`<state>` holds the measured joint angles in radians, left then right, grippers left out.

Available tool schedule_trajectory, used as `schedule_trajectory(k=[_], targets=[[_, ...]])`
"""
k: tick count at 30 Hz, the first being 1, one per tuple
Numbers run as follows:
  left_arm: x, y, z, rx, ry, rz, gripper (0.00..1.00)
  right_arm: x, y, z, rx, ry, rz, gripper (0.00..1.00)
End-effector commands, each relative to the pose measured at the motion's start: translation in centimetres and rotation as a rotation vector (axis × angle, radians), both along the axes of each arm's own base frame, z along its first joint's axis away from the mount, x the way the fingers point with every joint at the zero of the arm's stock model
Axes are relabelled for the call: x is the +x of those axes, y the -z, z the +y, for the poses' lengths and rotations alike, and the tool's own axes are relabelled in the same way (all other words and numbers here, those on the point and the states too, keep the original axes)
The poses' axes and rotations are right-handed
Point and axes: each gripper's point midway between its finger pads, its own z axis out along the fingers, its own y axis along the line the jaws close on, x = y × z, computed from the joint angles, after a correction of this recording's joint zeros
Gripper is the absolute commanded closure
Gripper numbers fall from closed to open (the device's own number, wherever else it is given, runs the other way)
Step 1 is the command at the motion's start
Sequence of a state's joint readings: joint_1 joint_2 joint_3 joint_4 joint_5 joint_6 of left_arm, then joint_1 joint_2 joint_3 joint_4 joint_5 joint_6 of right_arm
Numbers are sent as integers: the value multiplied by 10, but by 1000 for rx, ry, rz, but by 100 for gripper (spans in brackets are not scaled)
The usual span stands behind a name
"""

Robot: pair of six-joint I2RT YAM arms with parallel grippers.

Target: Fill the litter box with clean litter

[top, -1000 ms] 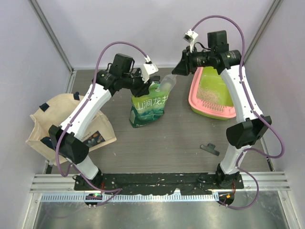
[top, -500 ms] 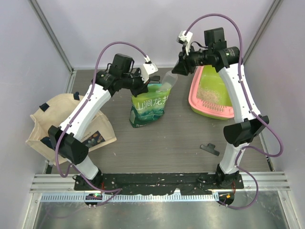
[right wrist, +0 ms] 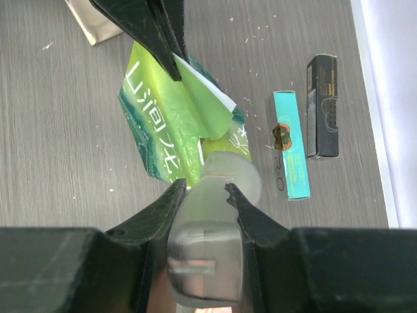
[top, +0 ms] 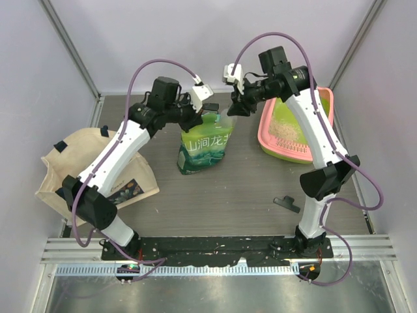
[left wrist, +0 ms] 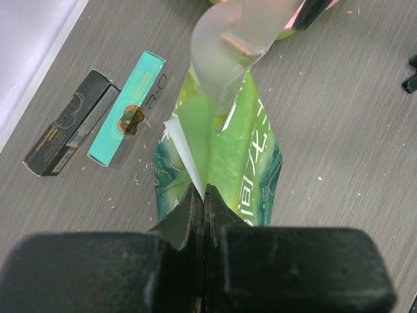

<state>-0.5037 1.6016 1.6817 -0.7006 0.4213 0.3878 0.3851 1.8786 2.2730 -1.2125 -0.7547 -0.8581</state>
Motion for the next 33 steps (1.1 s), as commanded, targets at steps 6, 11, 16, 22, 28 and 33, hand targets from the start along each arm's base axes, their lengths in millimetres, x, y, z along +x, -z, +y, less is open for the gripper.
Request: schedule_trajectory(k=[6, 11, 16, 22, 28, 33], targets=[[-15, -47, -11, -228, 1, -111, 100, -30, 28, 8, -84, -112, 132, 99], [-22, -49, -7, -217, 26, -151, 100, -28, 0, 3, -79, -102, 20, 99], [-27, -53, -8, -247, 52, -198, 100, -59, 32, -3, -161, -187, 85, 99], [-33, -67, -15, -322, 71, -195, 100, -19, 70, 15, -103, 132, 183, 99], [-39, -62, -15, -344, 65, -161, 100, 43, 40, 14, 46, 521, 134, 99], [-37, -64, -14, -348, 58, -171, 100, 74, 25, -16, 94, 843, 86, 99]])
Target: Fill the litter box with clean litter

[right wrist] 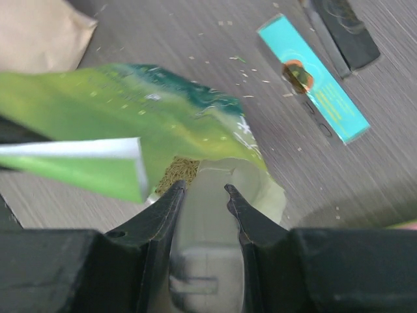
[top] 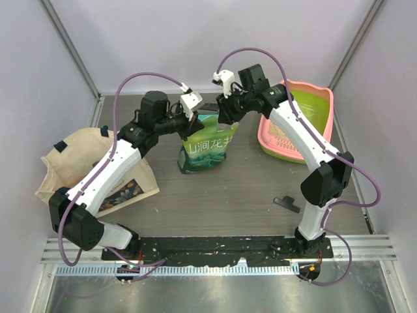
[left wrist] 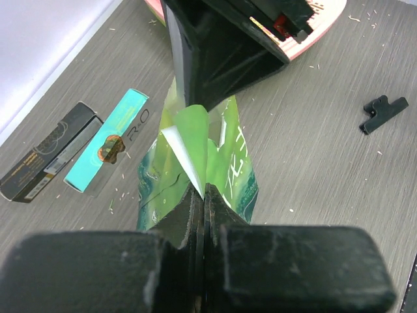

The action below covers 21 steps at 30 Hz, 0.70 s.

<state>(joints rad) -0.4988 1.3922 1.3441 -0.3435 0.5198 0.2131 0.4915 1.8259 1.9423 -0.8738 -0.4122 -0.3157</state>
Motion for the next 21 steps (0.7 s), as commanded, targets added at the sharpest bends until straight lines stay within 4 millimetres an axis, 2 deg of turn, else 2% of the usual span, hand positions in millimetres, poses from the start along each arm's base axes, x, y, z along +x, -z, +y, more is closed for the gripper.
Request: schedule_trajectory(k=[1, 3, 4, 5, 6, 9, 10, 11, 15, 18, 21], targets=[[-8, -53, -8, -115, 40, -131, 100, 55, -40, -41, 14, 426, -175, 99], [-7, -54, -9, -120, 41, -132, 100, 54, -33, -45, 1, 456, -160, 99], [-7, -54, -9, -123, 39, -130, 100, 54, -20, -53, -31, 502, -142, 99], [-6, -54, -9, -125, 37, -132, 100, 53, -15, -55, -36, 519, -131, 99], [-5, -55, -10, -128, 33, -131, 100, 49, 1, -57, -64, 527, -100, 99], [-3, -58, -11, -145, 28, -125, 100, 48, 20, -64, -101, 573, -104, 99], [-3, -58, -11, -148, 29, -122, 100, 41, 45, -67, -138, 581, -72, 99], [-3, -58, -12, -152, 29, -118, 100, 39, 54, -67, -130, 602, -45, 99], [-2, -59, -14, -161, 31, -113, 100, 12, 105, -60, -174, 582, 90, 99], [-1, -59, -16, -174, 35, -105, 100, -9, 121, -43, -178, 508, 137, 99], [1, -62, -20, -194, 36, -98, 100, -21, 122, -22, -126, 409, 185, 99]])
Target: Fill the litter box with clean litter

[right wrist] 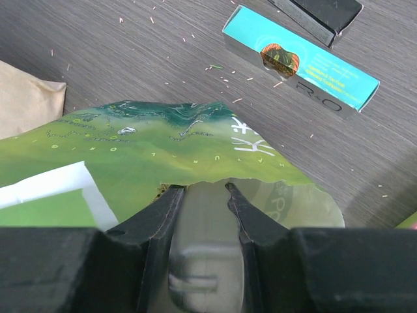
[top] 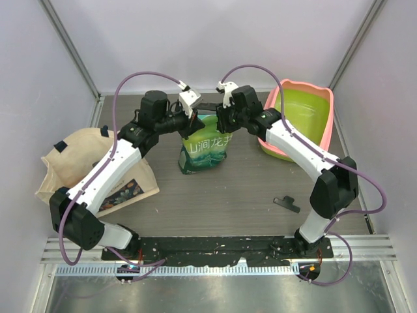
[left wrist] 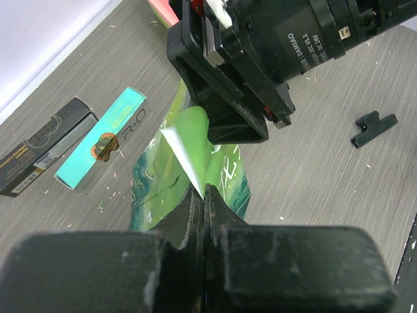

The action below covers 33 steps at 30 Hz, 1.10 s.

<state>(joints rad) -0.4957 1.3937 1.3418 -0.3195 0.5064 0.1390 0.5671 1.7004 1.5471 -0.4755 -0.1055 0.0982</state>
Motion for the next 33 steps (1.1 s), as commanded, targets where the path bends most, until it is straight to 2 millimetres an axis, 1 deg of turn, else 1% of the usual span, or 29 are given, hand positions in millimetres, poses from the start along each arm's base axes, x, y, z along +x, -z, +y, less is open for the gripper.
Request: schedule_trajectory(k=[1, 2, 3, 4, 5, 6, 7, 8, 9, 10, 11, 12, 13, 14, 15, 16, 17, 18, 19, 20, 22, 23, 25, 26, 27, 33], targets=[[-1, -62, -20, -163, 66, -147, 100, -29, 78, -23, -188, -32, 201, 99], [0, -63, -20, -167, 64, -145, 100, -29, 77, -18, -161, -56, 211, 99], [1, -61, -20, -166, 64, -146, 100, -23, 67, -14, -123, -66, 209, 99], [1, -62, -20, -169, 62, -149, 100, -25, 61, -5, -78, -111, 225, 99], [2, -63, -21, -169, 62, -150, 100, -22, 58, -2, -63, -119, 227, 99], [2, -63, -20, -167, 61, -158, 100, -13, 44, 1, -26, -121, 208, 99], [3, -64, -19, -163, 56, -165, 100, -15, 35, 9, 42, -140, 237, 99], [4, -64, -19, -162, 55, -169, 100, -12, 33, 12, 82, -144, 263, 99], [4, -64, -19, -158, 55, -175, 100, -1, 17, 11, 137, -133, 253, 99], [4, -66, -18, -157, 55, -182, 100, 2, 11, 12, 199, -105, 291, 99], [5, -66, -18, -154, 50, -187, 100, 1, 2, 19, 260, -150, 306, 99], [5, -66, -18, -150, 52, -196, 100, 4, -2, 19, 283, -153, 315, 99], [6, -67, -17, -146, 46, -198, 100, 7, -3, 15, 304, -154, 323, 99], [8, -67, -17, -142, 40, -203, 100, 4, -6, 18, 338, -173, 346, 99], [9, -68, -16, -139, 37, -209, 100, 5, -6, 15, 354, -168, 363, 99], [9, -67, -15, -128, 38, -216, 100, 9, -5, 9, 370, -151, 372, 99], [10, -70, -13, -121, 30, -228, 100, 11, -7, 7, 408, -137, 392, 99], [11, -70, -13, -117, 27, -234, 100, 12, -3, 4, 423, -122, 413, 99], [12, -70, -11, -104, 23, -245, 100, 15, -4, 1, 442, -104, 424, 99], [11, -73, -10, -103, 20, -254, 100, 24, -6, -9, 465, -74, 415, 99], [12, -72, -8, -90, 13, -262, 100, 28, -7, -18, 513, -28, 451, 99], [12, -73, -7, -85, 10, -267, 100, 34, -9, -27, 529, 0, 445, 99], [12, -74, -4, -80, 0, -272, 100, 39, -11, -34, 570, 46, 470, 99], [12, -72, -4, -76, 3, -272, 100, 42, -16, -37, 591, 54, 462, 99], [11, -71, -5, -74, 5, -270, 100, 45, -16, -42, 605, 72, 466, 99], [13, -71, 0, -47, -5, -290, 100, 50, -40, -45, 706, 64, 469, 99]])
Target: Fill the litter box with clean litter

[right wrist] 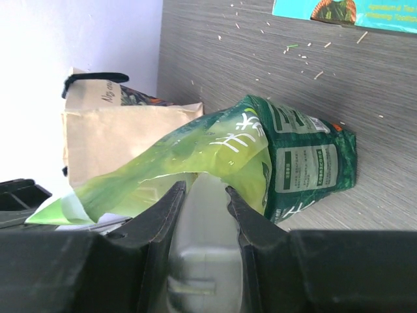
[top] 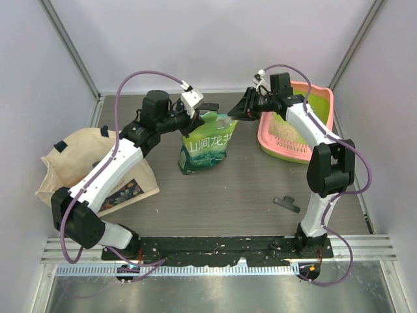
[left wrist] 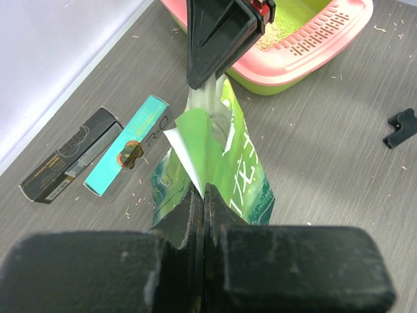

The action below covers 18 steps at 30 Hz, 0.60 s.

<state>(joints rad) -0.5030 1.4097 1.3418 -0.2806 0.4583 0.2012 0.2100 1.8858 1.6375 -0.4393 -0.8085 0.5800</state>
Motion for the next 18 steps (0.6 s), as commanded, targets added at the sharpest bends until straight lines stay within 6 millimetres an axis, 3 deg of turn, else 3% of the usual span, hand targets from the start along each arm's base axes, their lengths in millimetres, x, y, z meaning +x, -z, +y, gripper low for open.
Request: schedule_trajectory(k=[1, 5, 11, 18], targets=[[-1, -68, 0, -71, 18, -207, 100, 16, -38, -7, 97, 51, -69, 99], [0, -70, 3, -44, 14, -224, 100, 17, -45, -11, 150, 48, -59, 99], [0, -71, 5, -18, 17, -231, 100, 18, -39, -32, 195, 74, -1, 99], [2, -62, 10, 45, 23, -258, 100, 4, -57, -28, 306, -51, -78, 99]])
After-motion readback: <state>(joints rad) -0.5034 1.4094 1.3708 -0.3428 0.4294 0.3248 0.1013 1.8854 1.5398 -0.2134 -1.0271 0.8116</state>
